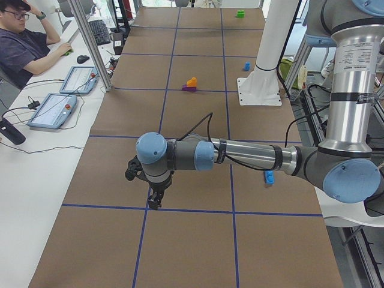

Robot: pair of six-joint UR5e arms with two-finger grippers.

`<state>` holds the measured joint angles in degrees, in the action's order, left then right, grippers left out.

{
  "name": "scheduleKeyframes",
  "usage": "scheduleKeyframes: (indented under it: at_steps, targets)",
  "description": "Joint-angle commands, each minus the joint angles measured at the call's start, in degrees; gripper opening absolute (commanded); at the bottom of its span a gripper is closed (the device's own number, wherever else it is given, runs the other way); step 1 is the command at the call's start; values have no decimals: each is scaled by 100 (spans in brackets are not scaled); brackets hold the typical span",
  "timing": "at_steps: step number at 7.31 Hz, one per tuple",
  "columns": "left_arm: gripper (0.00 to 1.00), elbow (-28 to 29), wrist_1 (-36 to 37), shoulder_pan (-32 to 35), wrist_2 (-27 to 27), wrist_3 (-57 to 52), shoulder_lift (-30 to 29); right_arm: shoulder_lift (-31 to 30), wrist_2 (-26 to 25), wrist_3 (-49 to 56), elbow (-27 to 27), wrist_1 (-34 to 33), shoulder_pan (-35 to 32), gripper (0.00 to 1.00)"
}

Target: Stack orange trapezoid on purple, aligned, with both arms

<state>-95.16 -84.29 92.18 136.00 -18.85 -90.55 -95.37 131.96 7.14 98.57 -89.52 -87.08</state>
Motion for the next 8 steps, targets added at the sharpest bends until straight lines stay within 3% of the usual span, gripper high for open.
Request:
scheduleKeyframes:
  at_steps: [1,8]
  targets:
    - [100,76,-141,-7,6,92,90,-8,-12,-11,14,13,-2,100]
    - [100,-38,-132,1,-38,75,90,-8,-4,-19,40,13,-2,100]
